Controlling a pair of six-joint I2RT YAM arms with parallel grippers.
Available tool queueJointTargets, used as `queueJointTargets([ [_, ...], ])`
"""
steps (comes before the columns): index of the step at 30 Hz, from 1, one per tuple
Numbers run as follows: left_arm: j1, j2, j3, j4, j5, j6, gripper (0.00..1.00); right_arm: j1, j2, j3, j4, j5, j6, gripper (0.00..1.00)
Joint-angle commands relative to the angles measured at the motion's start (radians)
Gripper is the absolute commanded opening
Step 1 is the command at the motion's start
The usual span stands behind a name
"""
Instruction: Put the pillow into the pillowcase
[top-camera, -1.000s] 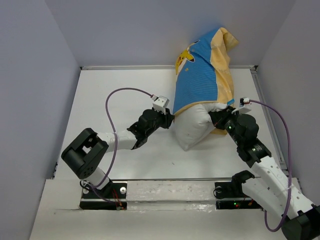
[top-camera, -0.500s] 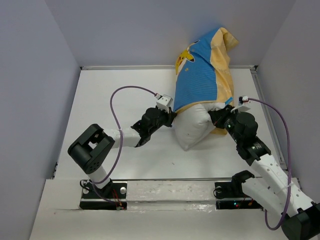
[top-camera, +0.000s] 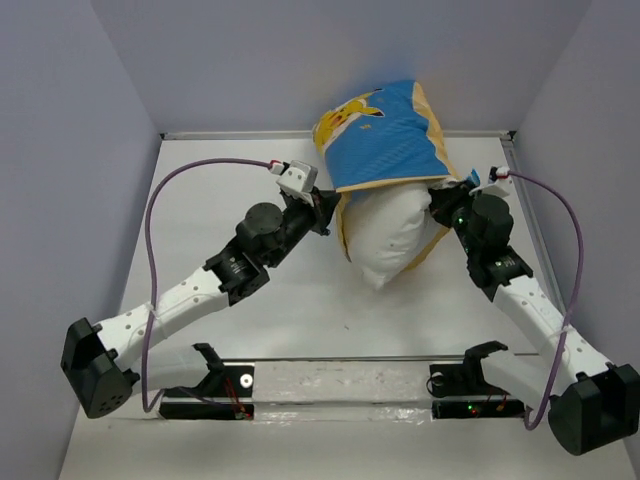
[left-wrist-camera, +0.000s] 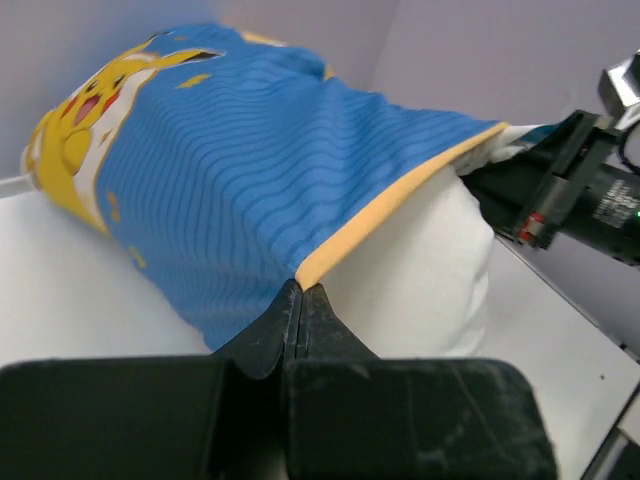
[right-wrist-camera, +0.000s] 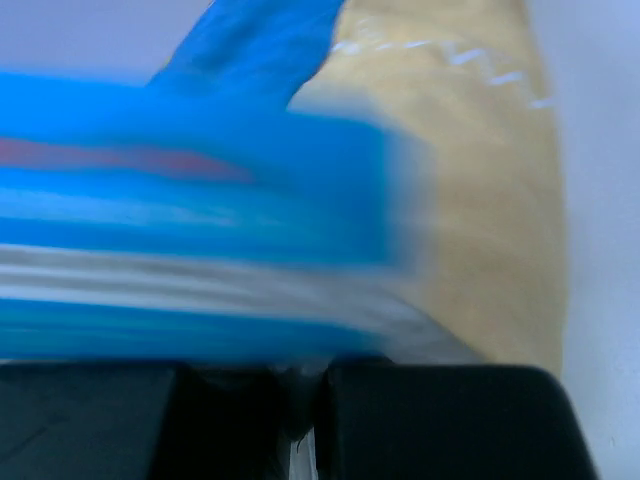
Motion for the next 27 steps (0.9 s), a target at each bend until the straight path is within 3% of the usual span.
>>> queueJointTargets([
  [1, -0.039, -0.155, 0.148, -0.110, 0.037, -0.001, 0.00, -0.066, 0.058, 0.043, 0.187, 0.149, 0.119, 0.00],
  [7, -0.039, -0.150, 0.300, -0.302, 0.159, -0.032, 0.00, -0.075, 0.310, -0.069, 0.263, 0.205, 0.233, 0.00],
  [11, -0.039, -0.101, 0.279, -0.316, 0.230, -0.058, 0.00, -0.075, 0.286, -0.124, 0.311, 0.151, 0.203, 0.02],
  [12, -0.039, -0.086, 0.280, -0.318, 0.238, -0.064, 0.00, -0.075, 0.249, -0.112, 0.287, 0.137, 0.177, 0.20],
  [13, -0.039, -0.057, 0.285, -0.315, 0.267, -0.066, 0.00, -0.075, 0.227, -0.092, 0.254, 0.095, 0.144, 0.33],
  [14, -0.039, -0.038, 0.291, -0.307, 0.281, -0.070, 0.00, -0.075, 0.188, -0.040, 0.169, 0.058, 0.077, 0.61],
  [17, -0.039, 0.020, 0.338, -0.293, 0.314, -0.075, 0.00, -0.075, 0.114, 0.031, -0.021, -0.111, -0.038, 0.83],
  [22, -0.039, 0.069, 0.403, -0.286, 0.319, -0.066, 0.00, -0.075, -0.073, 0.003, -0.214, -0.252, -0.100, 0.86],
  [27, -0.039, 0.124, 0.455, -0.293, 0.305, -0.051, 0.00, -0.040, -0.173, -0.142, -0.329, -0.458, -0.106, 0.87],
])
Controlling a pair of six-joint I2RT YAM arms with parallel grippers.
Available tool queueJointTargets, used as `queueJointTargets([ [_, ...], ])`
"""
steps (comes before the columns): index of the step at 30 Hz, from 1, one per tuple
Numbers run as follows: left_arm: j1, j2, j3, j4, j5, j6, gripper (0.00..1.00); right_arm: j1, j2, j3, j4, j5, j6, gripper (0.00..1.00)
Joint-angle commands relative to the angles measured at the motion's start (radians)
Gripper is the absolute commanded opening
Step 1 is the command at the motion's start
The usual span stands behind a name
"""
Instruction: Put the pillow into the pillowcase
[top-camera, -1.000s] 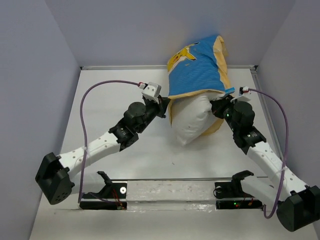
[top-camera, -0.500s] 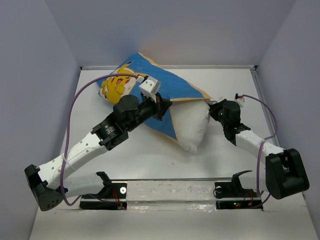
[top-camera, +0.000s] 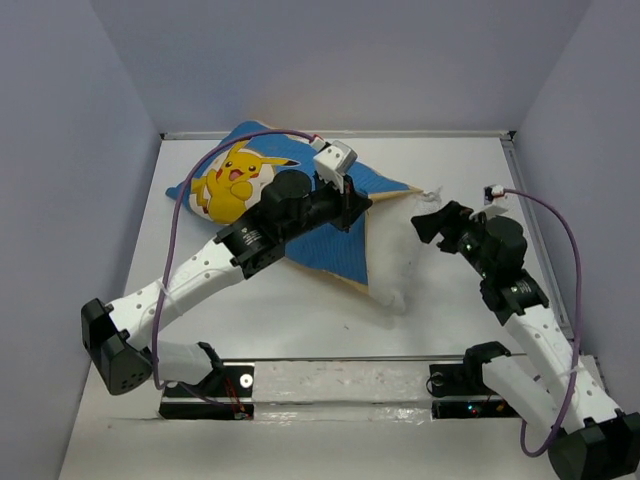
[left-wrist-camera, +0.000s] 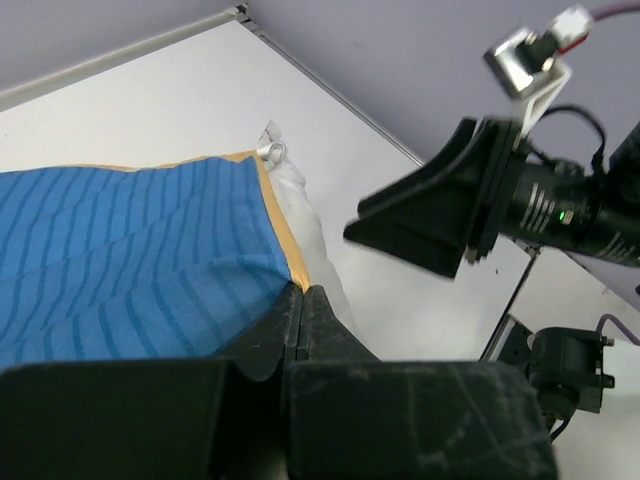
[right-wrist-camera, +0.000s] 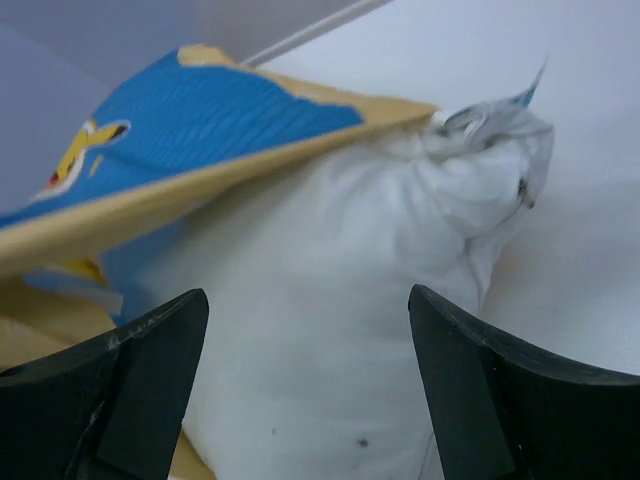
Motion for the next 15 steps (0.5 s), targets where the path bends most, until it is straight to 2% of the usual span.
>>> queueJointTargets([
  [1, -0.003, 0.017, 0.124, 0.110, 0.039, 0.010, 0.00, 0.044, -0.040, -0.126, -0.190, -0.225, -0.052, 0.87],
  [4, -0.003, 0.041, 0.160, 0.106, 0.057, 0.005, 0.00, 0.066, -0.036, -0.192, -0.170, -0.268, -0.018, 0.89],
  [5, -0.005, 0.055, 0.171, 0.106, 0.075, 0.004, 0.00, 0.087, -0.019, -0.205, -0.114, -0.338, 0.009, 0.89],
  [9, -0.039, 0.106, 0.272, 0.066, 0.102, 0.010, 0.00, 0.191, 0.145, -0.191, 0.058, -0.392, 0.055, 0.87],
  [10, -0.057, 0.121, 0.344, 0.017, 0.094, 0.037, 0.00, 0.242, 0.212, -0.142, 0.115, -0.394, 0.072, 0.70],
  [11, -0.104, 0.150, 0.384, -0.009, 0.077, 0.052, 0.00, 0.254, 0.235, -0.121, 0.173, -0.406, 0.094, 0.57],
  [12, -0.127, 0.164, 0.467, -0.032, 0.065, 0.065, 0.00, 0.255, 0.274, -0.069, 0.285, -0.408, 0.141, 0.27],
  [13, -0.152, 0.181, 0.467, -0.072, 0.054, 0.079, 0.00, 0.255, 0.274, -0.068, 0.327, -0.408, 0.155, 0.14],
  [14, -0.198, 0.208, 0.568, -0.147, 0.013, 0.108, 0.00, 0.255, 0.301, 0.005, 0.341, -0.367, 0.161, 0.04],
  [15, -0.215, 0.218, 0.663, -0.185, -0.013, 0.120, 0.00, 0.255, 0.305, 0.042, 0.338, -0.340, 0.151, 0.00],
])
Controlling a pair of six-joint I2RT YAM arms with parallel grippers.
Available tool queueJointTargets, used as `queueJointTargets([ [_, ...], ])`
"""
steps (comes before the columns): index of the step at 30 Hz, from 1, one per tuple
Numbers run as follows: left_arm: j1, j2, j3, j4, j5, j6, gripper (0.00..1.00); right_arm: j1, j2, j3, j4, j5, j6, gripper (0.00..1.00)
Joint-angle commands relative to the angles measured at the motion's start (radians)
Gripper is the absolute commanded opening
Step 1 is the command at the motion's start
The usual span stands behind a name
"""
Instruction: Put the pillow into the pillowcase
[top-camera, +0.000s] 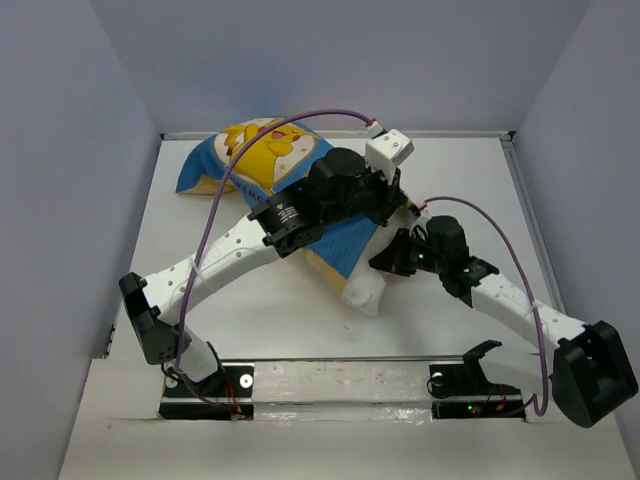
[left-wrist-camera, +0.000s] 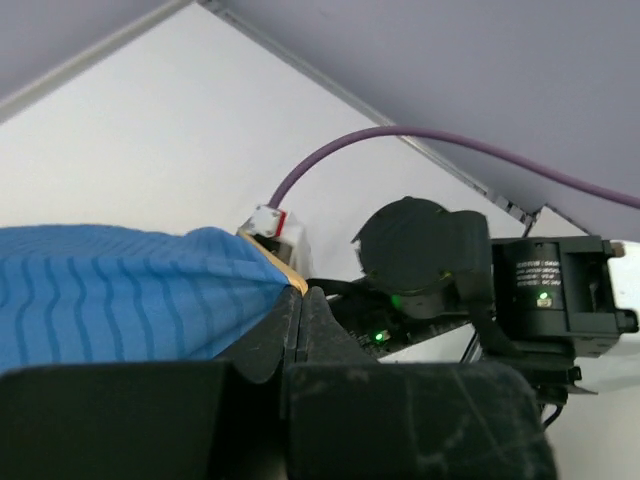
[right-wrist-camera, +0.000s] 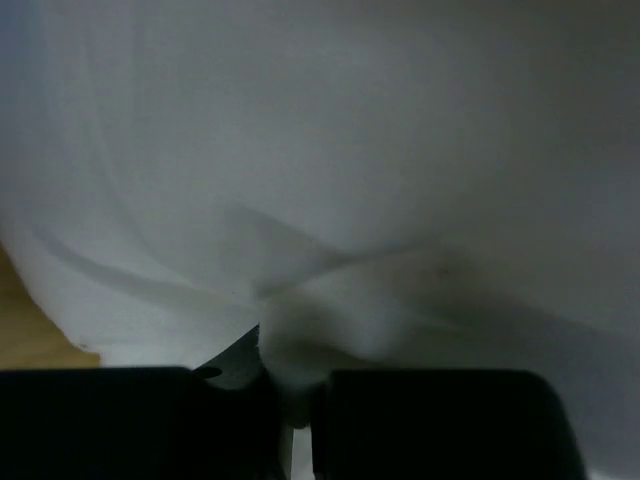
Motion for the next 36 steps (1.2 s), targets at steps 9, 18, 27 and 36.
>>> queueJointTargets([
  [9, -0.146, -0.120, 0.178, -0.097, -0.017, -0.012, 0.00, 0.018, -0.111, 0.088, 0.371, 0.389, 0.073, 0.00],
  [18, -0.146, -0.408, -0.357, -0.124, -0.112, -0.166, 0.00, 0.028, 0.088, -0.095, 0.602, 0.599, 0.172, 0.00],
  [27, -0.220, -0.435, -0.482, -0.006, 0.040, -0.253, 0.00, 0.037, 0.112, 0.086, 0.636, 0.689, 0.119, 0.00],
  [36, -0.214, -0.363, -0.692, -0.008, -0.287, -0.262, 0.71, 0.046, 0.143, -0.085, 0.616, 0.647, 0.225, 0.00],
])
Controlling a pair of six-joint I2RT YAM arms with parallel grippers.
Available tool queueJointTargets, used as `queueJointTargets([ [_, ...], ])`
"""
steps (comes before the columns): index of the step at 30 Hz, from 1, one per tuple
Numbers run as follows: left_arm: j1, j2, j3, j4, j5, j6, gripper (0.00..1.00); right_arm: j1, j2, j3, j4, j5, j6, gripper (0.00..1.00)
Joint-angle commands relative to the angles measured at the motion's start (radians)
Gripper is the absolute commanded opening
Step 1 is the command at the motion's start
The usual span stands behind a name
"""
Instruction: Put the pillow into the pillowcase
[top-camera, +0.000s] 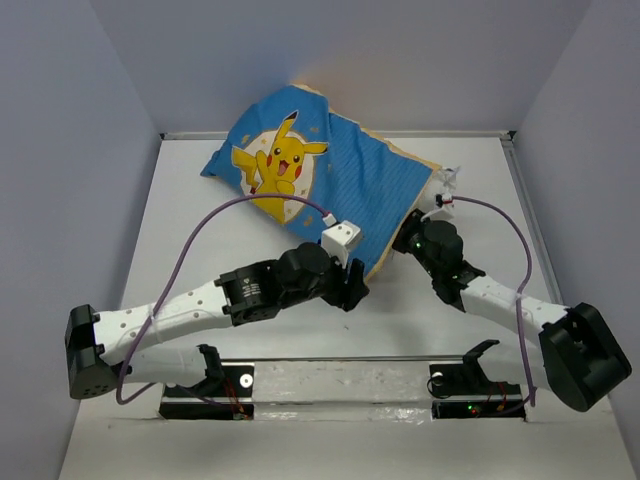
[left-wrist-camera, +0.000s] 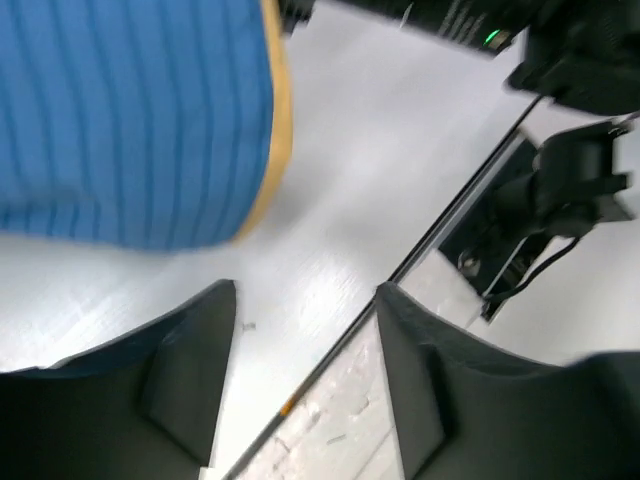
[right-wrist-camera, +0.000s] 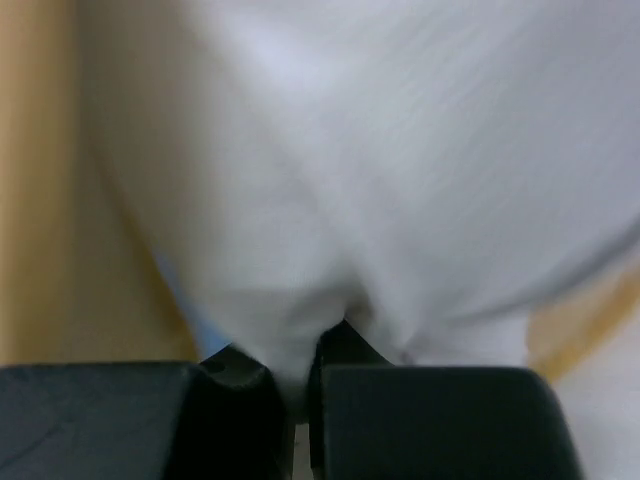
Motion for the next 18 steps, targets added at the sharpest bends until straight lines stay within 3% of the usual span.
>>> queueJointTargets([
  [1, -0.025, 0.007, -0.156, 0.028, -0.119, -0.073, 0.74, -0.013, 0.052, -0.082, 0.139, 0.095, 0.088, 0.00],
  [6, -0.025, -0.090, -0.288, 0.041, -0.214, -0.158, 0.75, -0.034, 0.058, 0.053, -0.008, 0.137, 0.057, 0.00],
  [10, -0.026, -0.062, -0.365, 0.054, -0.202, -0.185, 0.76, -0.056, 0.090, 0.157, -0.056, 0.127, 0.053, 0.00],
  [13, -0.026, 0.010, -0.449, 0.221, -0.236, -0.205, 0.78, -0.056, 0.093, 0.176, -0.064, 0.114, 0.062, 0.00],
  [18, 0.007, 0.134, -0.530, 0.577, -0.276, -0.270, 0.92, -0.056, 0.067, 0.151, -0.075, 0.117, 0.062, 0.00],
])
